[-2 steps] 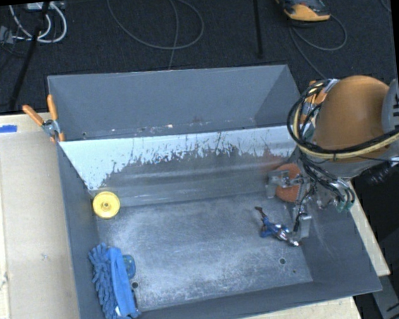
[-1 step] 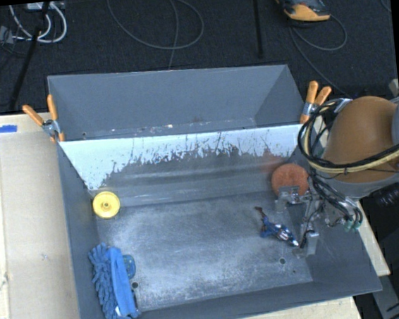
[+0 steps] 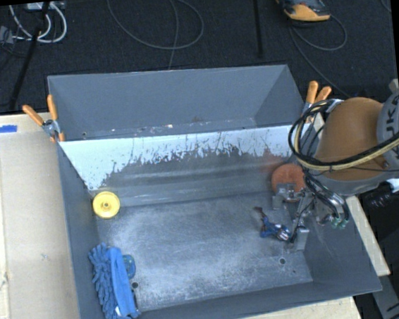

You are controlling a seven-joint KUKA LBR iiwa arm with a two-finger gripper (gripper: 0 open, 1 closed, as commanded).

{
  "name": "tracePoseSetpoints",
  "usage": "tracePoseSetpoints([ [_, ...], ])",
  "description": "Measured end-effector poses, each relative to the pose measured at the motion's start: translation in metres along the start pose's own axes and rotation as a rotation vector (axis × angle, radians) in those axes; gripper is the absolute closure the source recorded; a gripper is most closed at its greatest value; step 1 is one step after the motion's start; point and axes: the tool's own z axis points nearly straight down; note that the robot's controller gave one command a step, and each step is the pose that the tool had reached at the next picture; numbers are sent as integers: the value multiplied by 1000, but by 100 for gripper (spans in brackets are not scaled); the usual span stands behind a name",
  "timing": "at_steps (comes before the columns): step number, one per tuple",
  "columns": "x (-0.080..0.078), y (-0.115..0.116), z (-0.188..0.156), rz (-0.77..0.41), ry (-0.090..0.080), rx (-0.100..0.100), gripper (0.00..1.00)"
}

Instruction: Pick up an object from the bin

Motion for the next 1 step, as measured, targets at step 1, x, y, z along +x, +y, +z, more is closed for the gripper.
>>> tracePoseSetpoints([
  [1,4,0,35,32,-5,-2,100],
])
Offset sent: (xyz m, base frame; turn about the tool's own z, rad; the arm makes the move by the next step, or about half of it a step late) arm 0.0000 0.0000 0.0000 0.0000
